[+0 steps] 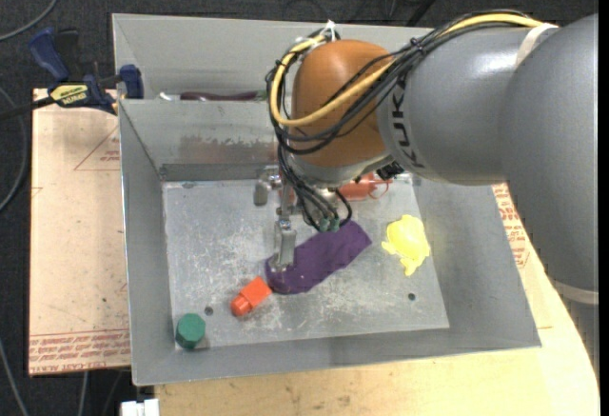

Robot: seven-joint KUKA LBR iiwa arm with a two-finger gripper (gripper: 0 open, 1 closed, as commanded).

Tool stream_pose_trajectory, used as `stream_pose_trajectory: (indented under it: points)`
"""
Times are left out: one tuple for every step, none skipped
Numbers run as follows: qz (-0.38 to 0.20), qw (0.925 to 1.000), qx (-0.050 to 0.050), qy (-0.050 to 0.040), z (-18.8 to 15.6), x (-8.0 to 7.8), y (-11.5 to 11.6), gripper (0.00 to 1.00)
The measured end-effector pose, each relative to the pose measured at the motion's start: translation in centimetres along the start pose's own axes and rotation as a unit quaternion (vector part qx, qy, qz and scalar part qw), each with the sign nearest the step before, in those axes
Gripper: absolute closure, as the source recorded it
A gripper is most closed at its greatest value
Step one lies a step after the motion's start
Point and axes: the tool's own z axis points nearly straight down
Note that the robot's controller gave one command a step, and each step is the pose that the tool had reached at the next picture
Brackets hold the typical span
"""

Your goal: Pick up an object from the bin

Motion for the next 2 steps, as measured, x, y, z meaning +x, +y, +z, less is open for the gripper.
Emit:
stream_pose_trajectory:
  points:
    - [-0.009,1.0,0.001,0.0028,1.4,1.1,-1.0,0.0]
    - [-0.063,0.998,0.001,0.0062,3.8,-0.2,-0.4,0.0]
